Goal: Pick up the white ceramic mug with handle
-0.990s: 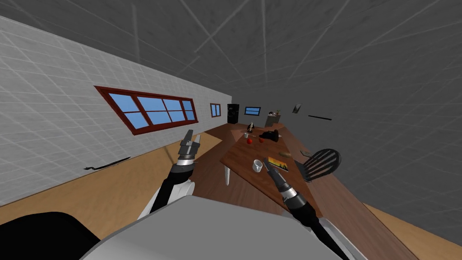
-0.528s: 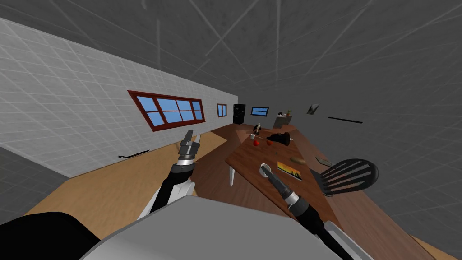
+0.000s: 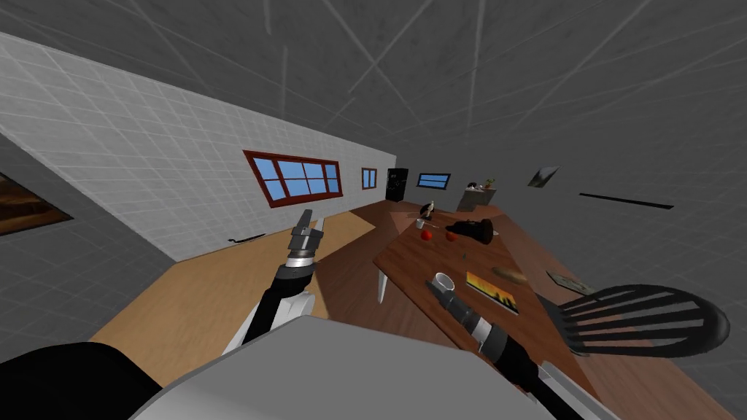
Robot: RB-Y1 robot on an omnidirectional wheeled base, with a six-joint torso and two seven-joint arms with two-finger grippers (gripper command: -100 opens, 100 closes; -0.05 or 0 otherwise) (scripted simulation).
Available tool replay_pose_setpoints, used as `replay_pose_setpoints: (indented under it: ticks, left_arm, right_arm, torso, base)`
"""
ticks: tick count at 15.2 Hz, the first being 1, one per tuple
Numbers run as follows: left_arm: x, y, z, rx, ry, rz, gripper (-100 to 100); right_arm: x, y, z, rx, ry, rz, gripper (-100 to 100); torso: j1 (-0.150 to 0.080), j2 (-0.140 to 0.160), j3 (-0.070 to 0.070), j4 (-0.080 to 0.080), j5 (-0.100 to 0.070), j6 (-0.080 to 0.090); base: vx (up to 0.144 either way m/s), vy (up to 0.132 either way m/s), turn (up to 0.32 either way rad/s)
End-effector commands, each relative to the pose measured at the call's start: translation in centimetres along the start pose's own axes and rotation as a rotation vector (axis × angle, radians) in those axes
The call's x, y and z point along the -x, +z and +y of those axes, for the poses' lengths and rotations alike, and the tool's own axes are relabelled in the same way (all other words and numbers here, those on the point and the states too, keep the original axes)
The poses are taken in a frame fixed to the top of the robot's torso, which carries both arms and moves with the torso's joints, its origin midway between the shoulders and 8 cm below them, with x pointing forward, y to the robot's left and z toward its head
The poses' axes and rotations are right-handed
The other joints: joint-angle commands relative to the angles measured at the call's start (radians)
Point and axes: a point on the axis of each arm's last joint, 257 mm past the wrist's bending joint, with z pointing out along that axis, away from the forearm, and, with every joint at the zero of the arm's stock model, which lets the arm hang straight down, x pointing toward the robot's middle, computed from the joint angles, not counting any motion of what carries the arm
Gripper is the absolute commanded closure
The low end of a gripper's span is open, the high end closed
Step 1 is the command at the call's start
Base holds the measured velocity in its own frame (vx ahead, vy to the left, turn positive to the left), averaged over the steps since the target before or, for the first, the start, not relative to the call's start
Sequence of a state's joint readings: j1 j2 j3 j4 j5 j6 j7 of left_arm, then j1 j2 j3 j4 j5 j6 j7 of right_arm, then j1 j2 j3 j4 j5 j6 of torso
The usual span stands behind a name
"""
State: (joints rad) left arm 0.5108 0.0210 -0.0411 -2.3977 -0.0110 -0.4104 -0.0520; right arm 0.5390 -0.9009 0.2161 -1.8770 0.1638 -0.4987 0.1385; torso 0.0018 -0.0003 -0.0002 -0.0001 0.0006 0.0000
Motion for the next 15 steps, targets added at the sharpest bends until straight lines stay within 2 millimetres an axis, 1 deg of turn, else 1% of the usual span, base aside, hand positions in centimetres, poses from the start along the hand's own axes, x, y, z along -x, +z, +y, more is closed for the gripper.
replay_pose_setpoints:
  ticks: [1,3,4,5,6,7,9,10,11,12,13,14,15]
  left_arm:
    - [0.0,0.0,0.0,0.000,0.000,0.000,0]
    - [0.0,0.0,0.0,0.000,0.000,0.000,0]
    - [0.0,0.0,0.0,0.000,0.000,0.000,0]
    - [0.0,0.0,0.0,0.000,0.000,0.000,0]
    - [0.0,0.0,0.0,0.000,0.000,0.000,0]
    - [0.0,0.0,0.0,0.000,0.000,0.000,0]
    - [0.0,0.0,0.0,0.000,0.000,0.000,0]
    - [0.0,0.0,0.0,0.000,0.000,0.000,0]
    - [0.0,0.0,0.0,0.000,0.000,0.000,0]
    - [0.0,0.0,0.0,0.000,0.000,0.000,0]
    - [0.0,0.0,0.0,0.000,0.000,0.000,0]
    - [0.0,0.0,0.0,0.000,0.000,0.000,0]
    - [0.0,0.0,0.0,0.000,0.000,0.000,0]
  right_arm:
    - [-1.6,-1.3,-2.2,-0.037,-0.056,0.072,-100]
    - [-1.5,-1.7,-2.6,-0.041,-0.081,0.099,-100]
    - [-2.9,-2.8,-4.3,-0.071,-0.119,0.150,-100]
    - [-2.8,-3.1,-4.7,-0.076,-0.133,0.166,-100]
    - [-2.6,-3.4,-4.8,-0.077,-0.146,0.180,-100]
    - [-3.9,-4.7,-6.6,-0.107,-0.185,0.234,-100]
    - [-3.6,-5.3,-7.2,-0.113,-0.210,0.261,-100]
    - [-4.7,-6.8,-8.8,-0.140,-0.252,0.317,-100]
    - [-4.5,-7.2,-9.3,-0.148,-0.265,0.332,-100]
    - [-4.3,-7.4,-9.5,-0.149,-0.274,0.342,-100]
    - [-5.2,-9.2,-11.3,-0.178,-0.316,0.402,-100]
    - [-4.9,-9.6,-11.6,-0.183,-0.332,0.418,-100]
    - [-4.8,-9.7,-11.7,-0.184,-0.337,0.422,-100]
  torso:
    - [0.000,0.000,0.000,0.000,0.000,0.000]
    - [0.001,-0.001,-0.001,0.000,0.000,-0.001]
    - [0.000,-0.001,0.000,0.000,0.000,0.000]
    - [0.000,-0.001,0.000,0.000,0.000,-0.001]
    - [0.000,-0.001,-0.001,0.000,0.000,-0.001]
    - [0.000,-0.001,0.000,0.000,0.000,0.000]
    - [0.000,-0.001,-0.001,0.000,0.000,-0.001]
    - [0.000,0.000,0.000,0.000,0.000,0.000]
    - [0.000,-0.001,0.000,0.000,0.000,-0.001]
    - [0.000,-0.001,-0.001,0.000,0.000,-0.001]
    - [-0.001,0.000,0.000,0.000,0.000,0.000]
    - [0.000,0.000,0.000,0.000,0.000,-0.001]
    - [-0.001,0.000,0.000,0.000,0.000,-0.001]
  base:
    - [0.029,0.035,0.264]
    - [0.027,0.033,0.218]
    - [0.024,0.032,0.286]
    - [0.028,0.032,0.339]
    - [0.024,0.018,0.114]
    - [0.027,0.023,0.213]
    - [0.024,0.021,0.196]
    - [0.025,0.023,0.296]
    - [0.030,0.020,0.326]
    - [0.022,0.007,0.114]
    - [0.023,0.014,0.261]
    - [0.022,0.011,0.300]
    - [0.017,0.002,0.103]
